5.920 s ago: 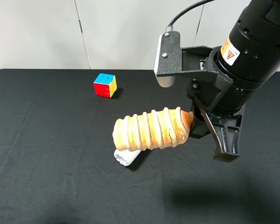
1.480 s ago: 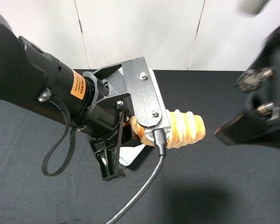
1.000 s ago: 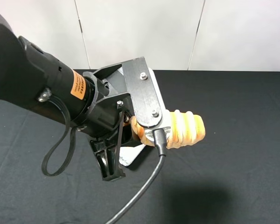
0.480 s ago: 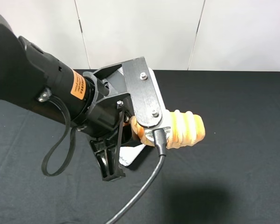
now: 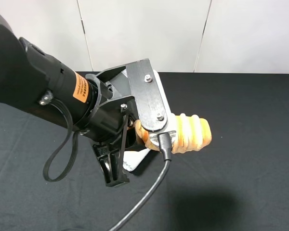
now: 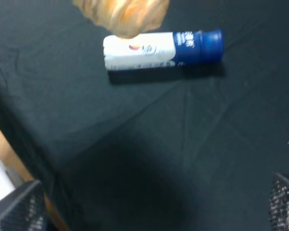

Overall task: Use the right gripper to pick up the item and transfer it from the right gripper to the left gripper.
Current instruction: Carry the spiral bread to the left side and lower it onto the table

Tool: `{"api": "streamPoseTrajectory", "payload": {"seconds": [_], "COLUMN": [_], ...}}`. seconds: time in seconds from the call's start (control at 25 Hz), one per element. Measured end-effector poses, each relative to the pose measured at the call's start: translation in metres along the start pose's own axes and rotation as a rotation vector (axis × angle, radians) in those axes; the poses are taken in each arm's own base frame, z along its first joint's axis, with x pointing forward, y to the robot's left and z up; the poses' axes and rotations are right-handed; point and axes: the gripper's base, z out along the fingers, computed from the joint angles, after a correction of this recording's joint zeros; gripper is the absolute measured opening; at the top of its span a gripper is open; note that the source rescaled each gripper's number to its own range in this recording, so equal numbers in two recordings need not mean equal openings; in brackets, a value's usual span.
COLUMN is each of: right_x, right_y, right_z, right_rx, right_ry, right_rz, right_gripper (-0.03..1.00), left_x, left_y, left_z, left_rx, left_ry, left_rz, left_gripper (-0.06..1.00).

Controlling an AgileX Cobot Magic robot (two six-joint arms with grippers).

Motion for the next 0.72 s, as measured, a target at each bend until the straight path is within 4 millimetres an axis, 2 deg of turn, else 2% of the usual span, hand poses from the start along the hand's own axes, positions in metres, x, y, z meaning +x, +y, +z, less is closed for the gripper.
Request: {"api": "streamPoseTrajectory", "payload": {"seconds": [0.72], "right_x": [-0.0004], "right_y": [-0.0031], "right_z": [0.0077], "right_rx": [0.035], "right_ry": [-0.047], "right_rz": [-0.021], "right_gripper": [1.0], "left_x": [-0.0001], "left_y": [0.0], "left_z": [0.0], "left_rx": [0.0], "left_ry": [-0.001], "left_rz": [0.0], "left_gripper": [0.03]}}
